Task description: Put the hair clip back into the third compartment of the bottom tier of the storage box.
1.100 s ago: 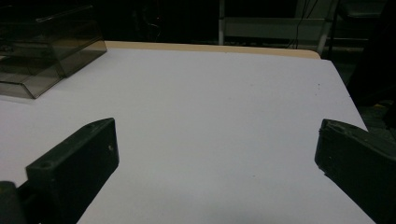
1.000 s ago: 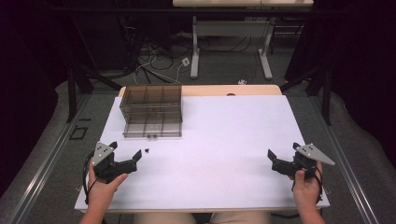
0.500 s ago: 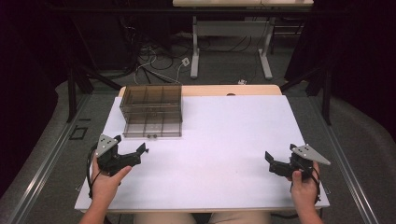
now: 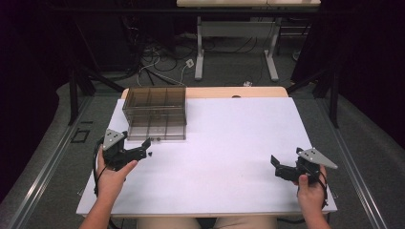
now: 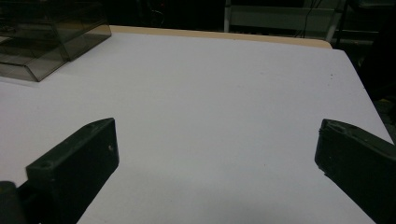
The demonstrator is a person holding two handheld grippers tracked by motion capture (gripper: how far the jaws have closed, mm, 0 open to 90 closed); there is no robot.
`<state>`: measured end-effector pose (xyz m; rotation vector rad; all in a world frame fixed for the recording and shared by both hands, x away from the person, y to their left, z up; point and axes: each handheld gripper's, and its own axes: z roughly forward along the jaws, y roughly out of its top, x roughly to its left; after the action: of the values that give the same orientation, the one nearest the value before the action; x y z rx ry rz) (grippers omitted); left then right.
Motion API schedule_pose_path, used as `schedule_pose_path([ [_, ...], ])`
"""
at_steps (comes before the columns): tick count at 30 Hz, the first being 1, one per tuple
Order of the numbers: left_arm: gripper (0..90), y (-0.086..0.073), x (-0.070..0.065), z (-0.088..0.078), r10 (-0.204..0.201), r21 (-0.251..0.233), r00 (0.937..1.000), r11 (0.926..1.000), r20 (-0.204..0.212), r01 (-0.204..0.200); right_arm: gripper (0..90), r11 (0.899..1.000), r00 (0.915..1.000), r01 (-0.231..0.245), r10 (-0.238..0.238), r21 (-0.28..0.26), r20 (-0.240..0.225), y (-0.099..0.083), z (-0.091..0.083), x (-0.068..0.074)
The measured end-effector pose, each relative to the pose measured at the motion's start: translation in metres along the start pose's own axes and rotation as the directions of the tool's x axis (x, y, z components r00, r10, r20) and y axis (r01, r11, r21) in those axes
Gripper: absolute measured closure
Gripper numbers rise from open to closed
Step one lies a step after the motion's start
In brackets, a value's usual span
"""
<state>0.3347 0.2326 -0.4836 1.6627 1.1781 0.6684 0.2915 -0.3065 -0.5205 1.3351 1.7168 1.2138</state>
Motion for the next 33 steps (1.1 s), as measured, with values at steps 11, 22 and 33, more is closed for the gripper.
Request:
schedule_pose_path([
  [11,15.9,0.009,0.003,0.011,-0.056,0.045,0.9984,0.9974,-0.012,0.056,0.0,1.0,1.0,0.001,-0.001,0.006,0.004,-0.001,0.001,-0.001],
  [22,20.8,0.011,0.006,0.027,-0.079,0.105,0.9962,0.991,-0.034,0.083,0.0,1.0,1.0,-0.003,0.003,0.009,-0.001,-0.001,0.001,-0.002],
  [33,25.7,0.009,0.012,0.038,-0.119,0.179,0.9906,0.9754,-0.068,0.129,0.0,1.0,1.0,-0.006,0.006,0.009,0.002,-0.002,0.002,-0.003],
])
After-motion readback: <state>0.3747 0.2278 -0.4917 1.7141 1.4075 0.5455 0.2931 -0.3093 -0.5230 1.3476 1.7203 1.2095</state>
